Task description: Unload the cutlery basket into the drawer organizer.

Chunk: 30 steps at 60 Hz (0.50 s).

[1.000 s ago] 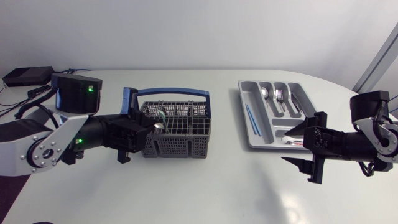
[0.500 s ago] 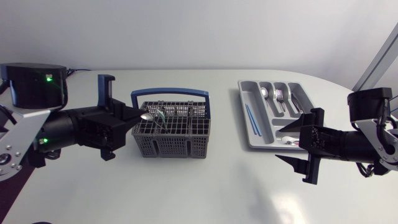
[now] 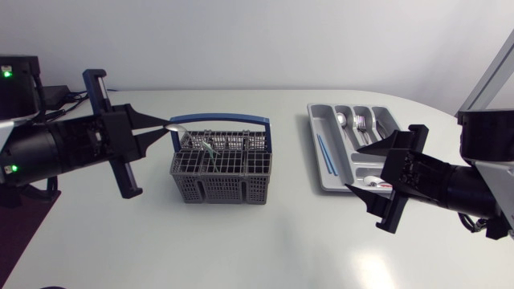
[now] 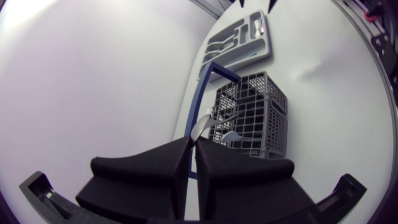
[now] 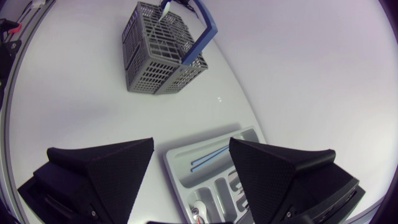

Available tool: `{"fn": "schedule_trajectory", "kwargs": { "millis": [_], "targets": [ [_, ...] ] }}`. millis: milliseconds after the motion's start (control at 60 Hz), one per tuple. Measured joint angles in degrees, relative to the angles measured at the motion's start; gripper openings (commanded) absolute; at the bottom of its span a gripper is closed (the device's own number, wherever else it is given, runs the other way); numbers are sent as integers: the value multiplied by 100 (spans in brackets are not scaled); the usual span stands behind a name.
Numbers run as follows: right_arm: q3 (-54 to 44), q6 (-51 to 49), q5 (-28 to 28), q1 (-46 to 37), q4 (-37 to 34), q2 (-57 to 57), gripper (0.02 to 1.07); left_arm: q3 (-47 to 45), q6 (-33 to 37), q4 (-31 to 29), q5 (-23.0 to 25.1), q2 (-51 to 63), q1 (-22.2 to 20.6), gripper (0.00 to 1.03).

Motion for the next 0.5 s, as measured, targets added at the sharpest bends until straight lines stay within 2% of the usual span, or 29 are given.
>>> {"fn": "schedule_trajectory", "kwargs": {
  "millis": [117, 233, 400, 500],
  "targets": [
    [9, 597, 557, 535, 240, -181, 91, 391, -1027, -85, -328, 345, -455, 6],
    [15, 1106, 1311, 1172, 656, -243, 90, 1073, -2295, -496, -638, 1029, -822, 6],
    [15, 1449, 2249, 1980, 1246, -227, 90, 1856, -3698, -973, -691, 1849, -1134, 6],
    [15, 1622, 2588, 2299, 1591, -146, 88, 2238, -4389, -1158, -658, 2249, -1237, 6]
  ]
}}
